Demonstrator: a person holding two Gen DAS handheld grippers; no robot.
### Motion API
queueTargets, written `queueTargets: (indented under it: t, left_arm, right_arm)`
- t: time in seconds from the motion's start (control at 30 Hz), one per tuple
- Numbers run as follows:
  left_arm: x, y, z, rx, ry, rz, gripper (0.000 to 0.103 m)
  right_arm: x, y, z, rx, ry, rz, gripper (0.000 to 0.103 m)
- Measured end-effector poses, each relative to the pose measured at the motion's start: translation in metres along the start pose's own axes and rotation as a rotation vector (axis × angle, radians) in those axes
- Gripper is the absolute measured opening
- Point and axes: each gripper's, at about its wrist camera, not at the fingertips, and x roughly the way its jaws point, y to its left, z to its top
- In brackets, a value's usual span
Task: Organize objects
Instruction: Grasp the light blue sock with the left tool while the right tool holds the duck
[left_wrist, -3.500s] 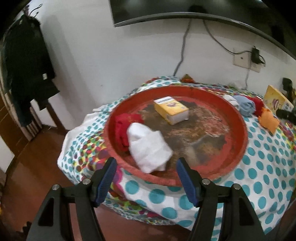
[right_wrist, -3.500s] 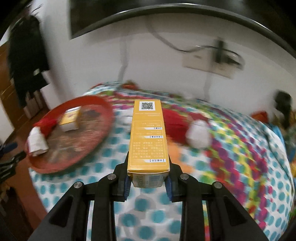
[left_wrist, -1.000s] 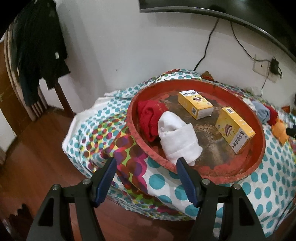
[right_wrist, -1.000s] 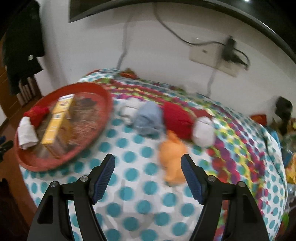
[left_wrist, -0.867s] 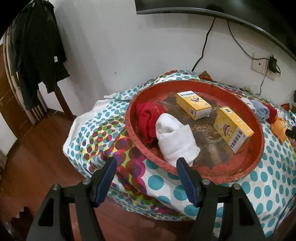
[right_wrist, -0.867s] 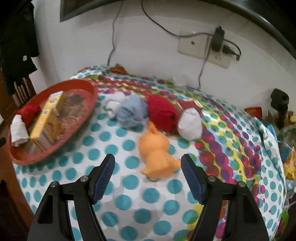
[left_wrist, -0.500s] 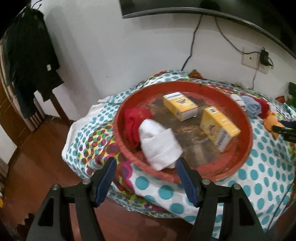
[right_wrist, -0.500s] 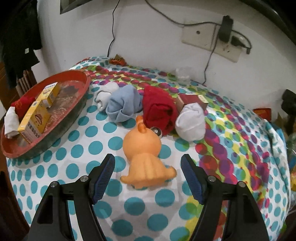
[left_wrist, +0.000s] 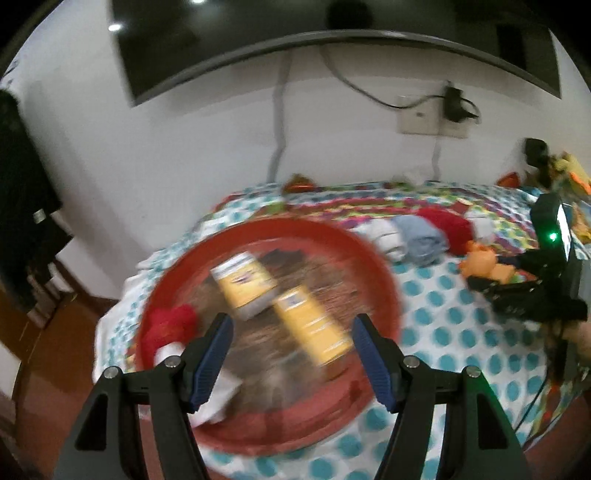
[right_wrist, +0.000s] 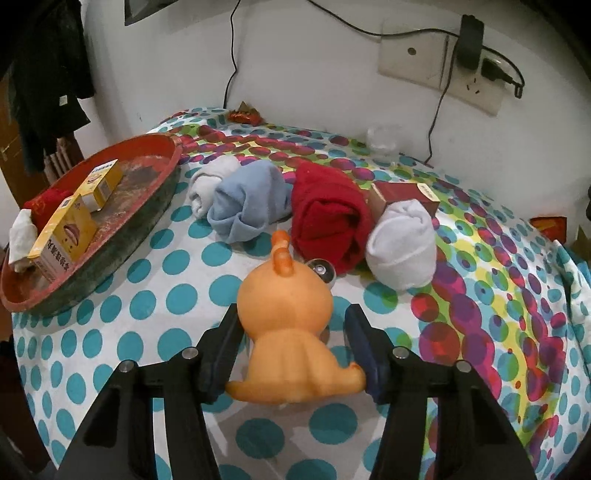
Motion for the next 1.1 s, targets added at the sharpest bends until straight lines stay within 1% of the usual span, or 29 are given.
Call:
queueTargets:
  t: [0.13,0.23,0.27,0.4,0.43,0.47,0.5,0.53,0.67,0.73,0.8,0.87,1.0,1.07,1.1]
  left_arm:
    - [0.023,-0.04,0.023,0.022,0.025,-0.128,0.069]
    - [0.043,-0.067,0.04,0.022,0.039,-0.221,0.069]
    - [0.052,-0.075,0.045,0.02,0.051,-0.269,0.069]
    - [0.085,-0.098,0.063,-0.001,0.085,-0.342,0.069]
    - [0.094,-0.103,0.067,-0.011,0.101,-0.331,0.069]
    - [0.102,-0.107,0.07,-0.013,0.116,-0.333,0.069]
    - [0.11,-0.111,0.073,-0.009,0.126,-0.351,0.069]
    - [0.117,-0.114,0.075,-0.01,0.13,-0.345,0.069]
    - [0.14,-0.128,0.083,0.031,0.135,-0.292,0.069]
    - [0.149,-0.132,0.086,0.045,0.142,-0.278,0.069]
    - [0.155,-0.134,0.087,0.054,0.146,-0.283,0.069]
    - [0.162,-0.136,0.088,0.053,0.139,-0.26,0.069]
    - [0.177,-0.141,0.086,0.062,0.172,-0.246,0.069]
    - [0.176,-0.146,0.085,0.086,0.146,-0.23,0.068]
    - [0.176,-0.149,0.084,0.105,0.142,-0.218,0.065]
  right_arm:
    - [-0.014,-0.016,-0.007,0.012,-0.018,-0.033,0.053]
    - [-0.025,-0.035,-0.013,0.049,-0.025,-0.03,0.053]
    - [-0.027,-0.04,-0.015,0.057,-0.026,-0.027,0.053]
    - [-0.03,-0.055,-0.024,0.085,-0.024,-0.014,0.053]
    - [-0.028,-0.058,-0.025,0.103,-0.014,0.0,0.053]
    - [-0.029,-0.06,-0.026,0.113,-0.019,0.01,0.053]
    - [-0.03,-0.062,-0.026,0.122,-0.028,0.019,0.053]
    - [-0.031,-0.063,-0.025,0.129,-0.032,0.027,0.053]
    - [-0.028,-0.064,-0.026,0.135,-0.02,0.056,0.053]
    - [-0.027,-0.065,-0.026,0.144,-0.019,0.072,0.054]
    - [-0.026,-0.067,-0.027,0.157,-0.015,0.09,0.054]
    - [-0.025,-0.07,-0.027,0.175,-0.011,0.108,0.054]
    - [-0.024,-0.072,-0.028,0.186,-0.009,0.12,0.054]
    - [-0.023,-0.069,-0.028,0.175,-0.004,0.11,0.054]
    - [-0.023,-0.068,-0.028,0.168,-0.002,0.106,0.054]
